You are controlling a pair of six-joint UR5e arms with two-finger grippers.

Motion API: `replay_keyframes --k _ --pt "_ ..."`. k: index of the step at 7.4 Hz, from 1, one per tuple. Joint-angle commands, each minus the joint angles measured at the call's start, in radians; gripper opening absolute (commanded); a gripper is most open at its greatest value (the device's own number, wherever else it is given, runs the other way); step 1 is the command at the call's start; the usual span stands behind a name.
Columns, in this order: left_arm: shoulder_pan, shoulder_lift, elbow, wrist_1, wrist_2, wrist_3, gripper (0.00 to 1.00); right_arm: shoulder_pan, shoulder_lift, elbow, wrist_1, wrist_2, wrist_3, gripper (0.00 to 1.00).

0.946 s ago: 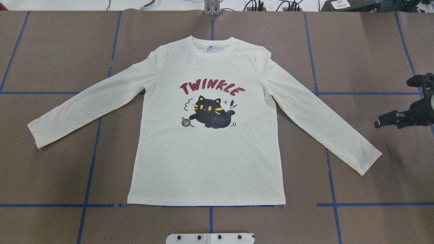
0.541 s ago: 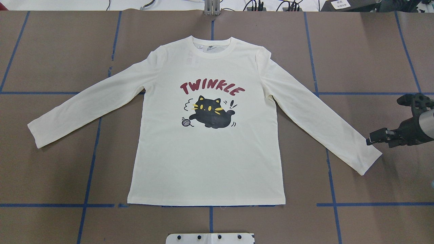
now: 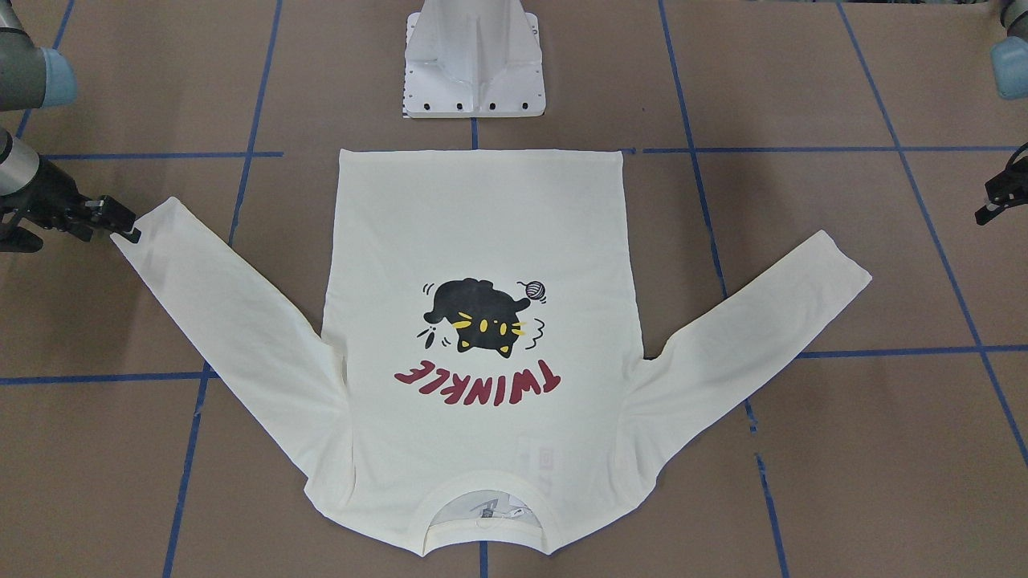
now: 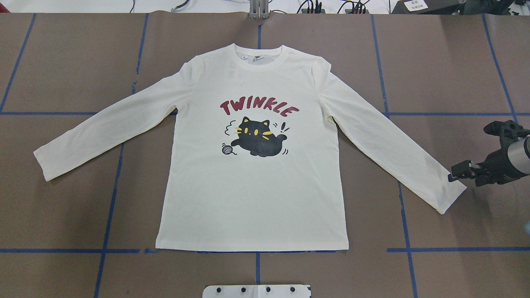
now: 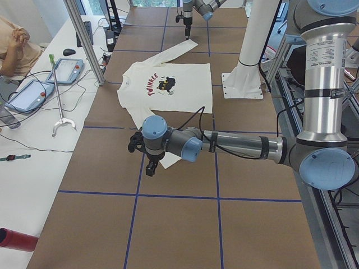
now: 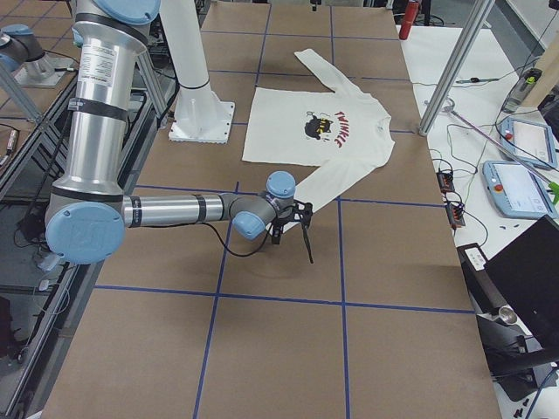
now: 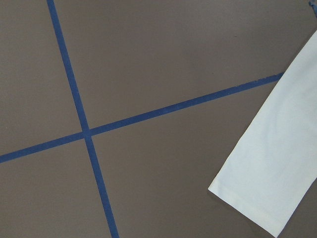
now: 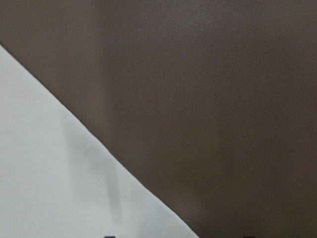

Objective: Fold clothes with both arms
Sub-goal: 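Move the right gripper down to the cuff of the nearest sleeve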

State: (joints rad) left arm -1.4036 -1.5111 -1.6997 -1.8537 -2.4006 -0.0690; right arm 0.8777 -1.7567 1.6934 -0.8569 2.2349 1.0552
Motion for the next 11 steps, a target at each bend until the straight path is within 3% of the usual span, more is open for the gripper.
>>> replay_keyframes --k 1,2,3,4,5,6,7,9,11 --pt "0.000 0.000 0.002 -0.001 0.000 0.000 1.00 -0.016 -0.003 -0.006 -0.001 0.000 0.005 0.85" --pt "0.000 0.002 0.002 -0.001 0.001 0.000 1.00 -0.023 -0.003 -0.009 -0.001 0.000 0.005 0.82" --pt "0.000 0.002 0.002 -0.001 0.001 0.000 1.00 -0.023 -0.003 -0.008 -0.001 0.005 0.006 0.53" --pt "0.000 0.002 0.003 -0.001 0.000 0.000 1.00 -0.023 -0.004 -0.012 -0.001 0.005 0.006 0.40" --pt "0.000 0.002 0.005 -0.001 0.001 0.000 1.00 -0.023 -0.004 -0.015 -0.001 0.005 0.006 0.36" --pt "0.000 0.002 0.005 -0.001 0.000 0.000 1.00 -0.022 -0.006 -0.015 -0.001 0.006 0.005 0.21" --pt "0.000 0.002 0.005 -0.001 0.001 0.000 1.00 -0.022 -0.007 -0.014 -0.001 0.014 0.003 0.00" --pt "0.000 0.002 0.006 -0.001 0.001 0.000 1.00 -0.017 -0.003 0.003 -0.001 0.101 0.000 0.00" --pt "0.000 0.002 0.005 -0.004 0.000 0.000 1.00 -0.008 0.038 0.137 -0.051 0.129 0.073 0.00"
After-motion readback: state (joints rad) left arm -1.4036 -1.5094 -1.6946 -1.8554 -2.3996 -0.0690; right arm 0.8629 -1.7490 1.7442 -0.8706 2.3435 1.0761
